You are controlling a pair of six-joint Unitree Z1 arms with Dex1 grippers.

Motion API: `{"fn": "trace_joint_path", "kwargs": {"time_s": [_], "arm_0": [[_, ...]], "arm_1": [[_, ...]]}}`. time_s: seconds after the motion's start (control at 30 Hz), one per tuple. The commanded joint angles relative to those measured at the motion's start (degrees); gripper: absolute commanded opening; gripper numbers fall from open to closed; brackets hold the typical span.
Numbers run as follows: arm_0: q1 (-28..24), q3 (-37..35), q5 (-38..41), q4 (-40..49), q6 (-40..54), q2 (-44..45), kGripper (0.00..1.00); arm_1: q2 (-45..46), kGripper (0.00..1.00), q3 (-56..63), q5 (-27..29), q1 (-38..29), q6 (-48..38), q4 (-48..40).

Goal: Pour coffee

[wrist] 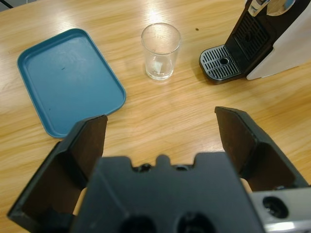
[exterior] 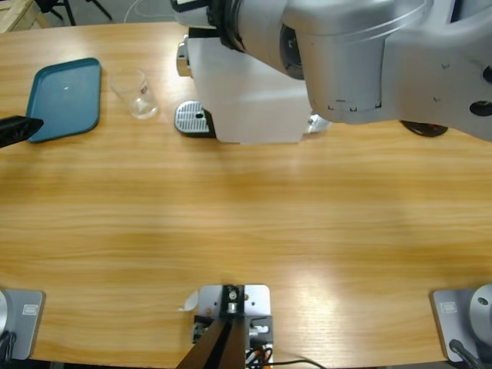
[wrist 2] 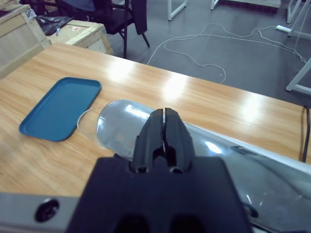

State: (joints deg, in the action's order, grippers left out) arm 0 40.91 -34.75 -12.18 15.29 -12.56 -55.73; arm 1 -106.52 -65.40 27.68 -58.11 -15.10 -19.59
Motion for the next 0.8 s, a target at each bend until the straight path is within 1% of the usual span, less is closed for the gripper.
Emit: {"fn": "trace_joint_path", "kwargs": {"time_s": [0.03,0.2,0.27,0.37,0.4,0.43,0.47,0.5,0.57,0.6,0.67,0.73,0.8], "arm_0": [[0.31,1.98,-0.03,0.14,-0.84,-0.70,0.959],[0.31,2.02,-0.05,0.19,-0.87,-0.71,0.959],[0.29,2.09,-0.12,0.24,-0.64,-1.49,0.959],[0.31,2.02,-0.65,-0.58,0.61,-2.03,0.959],[0.31,2.05,-1.21,-1.64,1.13,-2.26,0.959],[0.29,2.05,-1.37,-3.31,2.13,-2.95,0.959],[0.29,2.02,-1.35,-4.75,3.08,-4.05,0.959],[0.31,1.96,-1.35,-6.66,4.05,-5.53,0.960],[0.31,2.07,-1.42,-11.64,5.54,-9.22,0.967],[0.29,2.05,-1.81,-14.96,6.05,-12.90,0.968],[0.29,1.98,-2.14,-19.69,6.25,-19.86,0.954],[0.31,1.72,-3.27,-23.10,5.91,-26.98,0.954],[0.31,0.56,-4.46,-23.50,5.25,-31.55,0.959]], "arm_1": [[-10.13,0.000,9.99,-2.44,-0.73,-1.78,0.82],[-8.34,0.000,10.29,-1.49,-0.46,-1.57,0.75],[-4.96,0.000,10.06,-0.72,-0.41,0.07,0.75],[1.95,0.000,9.45,-0.63,-0.34,5.73,0.65],[4.48,0.256,9.20,-1.00,-0.34,7.79,1.54],[7.54,0.699,8.11,-1.58,-0.34,9.42,4.81],[9.86,0.904,6.83,-3.02,-0.34,11.20,8.40],[12.09,0.980,5.23,-4.99,-0.34,12.92,12.91],[16.33,1.000,2.06,-8.84,-0.34,15.64,25.75],[18.36,1.000,0.71,-9.79,-0.34,16.52,31.04],[23.18,1.000,0.46,-9.72,-0.34,17.12,38.32],[28.93,1.000,2.27,-8.56,-0.34,17.12,42.50],[34.89,1.000,5.95,-6.52,-0.34,17.12,45.82]]}}
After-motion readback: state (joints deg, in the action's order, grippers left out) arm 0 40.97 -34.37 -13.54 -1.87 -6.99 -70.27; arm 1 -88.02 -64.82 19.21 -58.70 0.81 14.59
